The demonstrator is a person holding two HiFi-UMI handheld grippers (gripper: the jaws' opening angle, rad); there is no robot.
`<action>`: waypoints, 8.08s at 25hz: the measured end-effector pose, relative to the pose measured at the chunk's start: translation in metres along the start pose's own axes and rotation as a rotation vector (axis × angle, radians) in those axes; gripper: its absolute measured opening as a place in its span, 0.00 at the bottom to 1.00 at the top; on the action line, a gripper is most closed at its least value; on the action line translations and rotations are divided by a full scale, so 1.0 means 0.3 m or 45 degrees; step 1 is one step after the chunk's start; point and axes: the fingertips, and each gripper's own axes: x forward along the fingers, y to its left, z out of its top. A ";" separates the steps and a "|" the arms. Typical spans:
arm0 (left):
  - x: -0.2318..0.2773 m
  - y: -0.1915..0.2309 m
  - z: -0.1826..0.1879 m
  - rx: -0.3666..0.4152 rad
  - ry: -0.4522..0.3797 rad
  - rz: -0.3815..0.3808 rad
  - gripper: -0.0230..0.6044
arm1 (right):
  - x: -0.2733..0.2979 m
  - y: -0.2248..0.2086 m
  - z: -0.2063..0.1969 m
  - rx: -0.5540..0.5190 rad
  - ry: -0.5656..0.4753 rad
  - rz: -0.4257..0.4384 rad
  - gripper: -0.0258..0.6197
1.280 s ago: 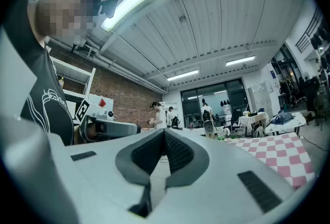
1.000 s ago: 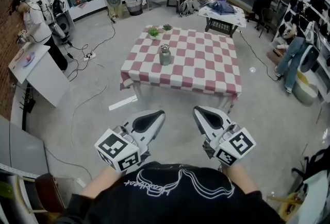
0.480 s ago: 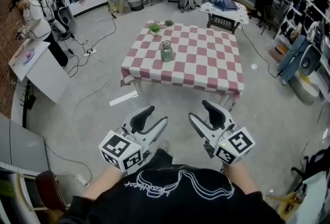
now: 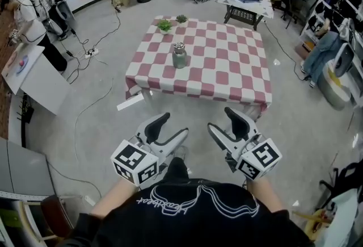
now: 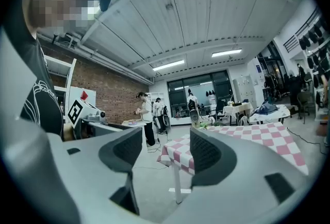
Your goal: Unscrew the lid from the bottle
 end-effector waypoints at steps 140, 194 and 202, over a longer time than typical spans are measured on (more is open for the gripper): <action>0.933 1.079 -0.286 0.354 0.506 -0.529 0.57 | 1.195 -0.694 -0.281 -0.352 0.494 0.730 0.56; 0.966 1.099 -0.278 0.297 0.547 -0.491 0.57 | 1.232 -0.738 -0.330 -0.324 0.485 0.575 0.42; 0.960 1.111 -0.287 0.413 0.628 -0.721 0.57 | 1.247 -0.724 -0.337 -0.373 0.519 0.725 0.42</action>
